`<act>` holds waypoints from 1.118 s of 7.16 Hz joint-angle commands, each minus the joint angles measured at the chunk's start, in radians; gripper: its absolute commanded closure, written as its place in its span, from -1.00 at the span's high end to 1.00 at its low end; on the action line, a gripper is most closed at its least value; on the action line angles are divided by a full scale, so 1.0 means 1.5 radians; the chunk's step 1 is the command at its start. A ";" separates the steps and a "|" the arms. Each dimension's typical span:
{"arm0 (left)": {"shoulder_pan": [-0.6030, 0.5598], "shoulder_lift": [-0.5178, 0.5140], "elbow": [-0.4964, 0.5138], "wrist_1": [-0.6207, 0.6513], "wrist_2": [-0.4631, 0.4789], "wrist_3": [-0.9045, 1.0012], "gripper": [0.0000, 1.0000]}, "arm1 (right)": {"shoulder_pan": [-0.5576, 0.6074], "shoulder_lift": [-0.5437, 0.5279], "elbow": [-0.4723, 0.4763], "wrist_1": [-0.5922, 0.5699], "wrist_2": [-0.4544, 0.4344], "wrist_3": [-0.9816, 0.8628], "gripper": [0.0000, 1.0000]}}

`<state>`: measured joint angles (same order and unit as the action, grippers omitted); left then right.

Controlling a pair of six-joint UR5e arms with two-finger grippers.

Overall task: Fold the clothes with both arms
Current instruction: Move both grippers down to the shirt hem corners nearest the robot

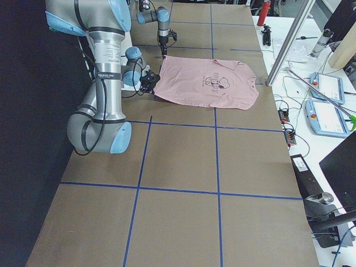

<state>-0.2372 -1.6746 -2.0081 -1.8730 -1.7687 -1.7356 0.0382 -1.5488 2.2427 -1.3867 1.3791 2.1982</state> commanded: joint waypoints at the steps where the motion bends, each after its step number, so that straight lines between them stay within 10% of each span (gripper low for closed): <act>1: 0.000 0.000 0.001 0.000 0.000 0.000 -0.24 | 0.000 0.000 0.000 0.000 0.000 0.001 -1.00; 3: 0.000 0.000 0.001 0.000 0.000 0.000 -1.00 | 0.000 0.000 0.000 0.000 0.000 0.000 -1.00; 8: -0.003 -0.001 -0.069 0.017 -0.006 -0.007 -1.00 | -0.006 -0.004 0.003 0.000 0.000 0.001 -1.00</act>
<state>-0.2417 -1.6774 -2.0587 -1.8662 -1.7767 -1.7380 0.0355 -1.5520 2.2444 -1.3867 1.3791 2.1995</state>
